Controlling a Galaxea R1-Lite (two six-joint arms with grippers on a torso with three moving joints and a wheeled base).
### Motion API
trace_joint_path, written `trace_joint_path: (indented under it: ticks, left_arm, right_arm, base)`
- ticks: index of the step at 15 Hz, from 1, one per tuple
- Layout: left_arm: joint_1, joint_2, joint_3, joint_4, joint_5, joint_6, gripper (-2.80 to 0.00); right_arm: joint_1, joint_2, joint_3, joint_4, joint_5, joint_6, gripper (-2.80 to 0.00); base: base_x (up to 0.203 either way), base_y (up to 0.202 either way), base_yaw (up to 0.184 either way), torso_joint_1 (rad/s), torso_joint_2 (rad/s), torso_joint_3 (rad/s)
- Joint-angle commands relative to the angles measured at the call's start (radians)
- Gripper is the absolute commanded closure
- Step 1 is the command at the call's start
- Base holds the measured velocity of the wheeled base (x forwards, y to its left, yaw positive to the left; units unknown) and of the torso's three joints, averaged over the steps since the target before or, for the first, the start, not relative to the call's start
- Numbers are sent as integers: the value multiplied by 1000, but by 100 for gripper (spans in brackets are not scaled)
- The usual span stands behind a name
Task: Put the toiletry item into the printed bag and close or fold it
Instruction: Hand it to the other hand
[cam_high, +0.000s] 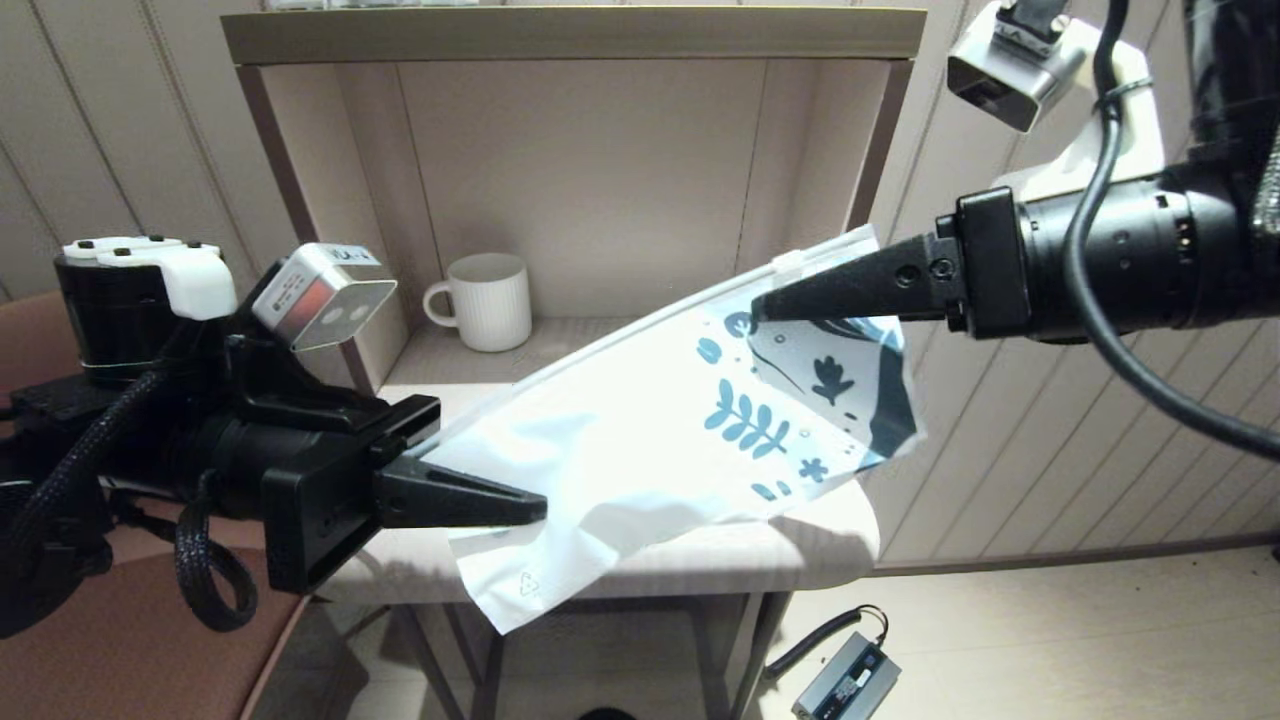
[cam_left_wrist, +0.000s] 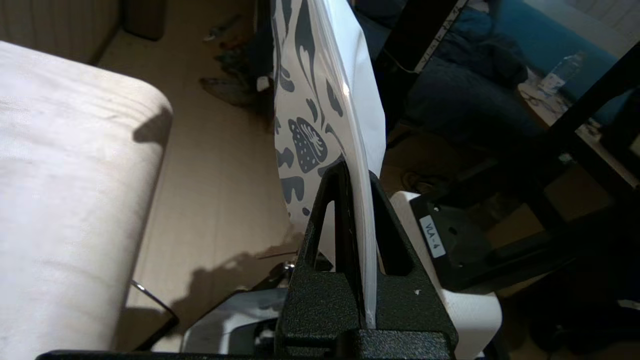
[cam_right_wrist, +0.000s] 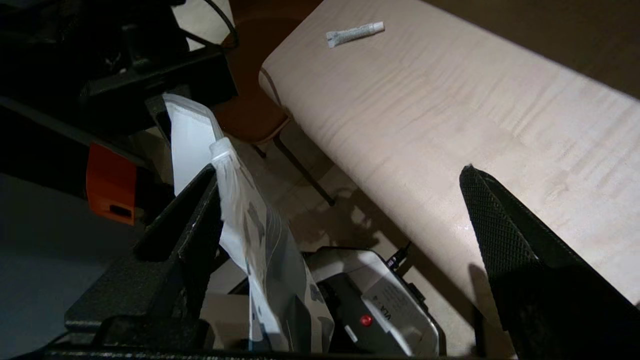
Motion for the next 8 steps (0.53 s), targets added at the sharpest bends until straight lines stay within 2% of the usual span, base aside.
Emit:
trace_joint_path:
  ticks: [1,3,4,8]
  left_arm:
    - [-23,13,-45,92,-7,-1,0]
    - [-24,8,-105,220,-25,0,0]
    - [-23,1,-131,247,-67,0,0]
    - [-24,14,-171,259,-132,-1,0]
  right_arm:
    - [-1,-1,-55,122,16,-80,-280]
    - [-4,3,-70,183,20,-190,-280]
    - [-15,6,-81,222,25,-237,-280]
    - [-17,2,-138,372,65,-349,-280]
  base:
    - [0,0,0,0,0,0]
    - [0,0,0,0,0,0]
    - [0,0,0,0,0,0]
    - [0,0,0,0,0,0]
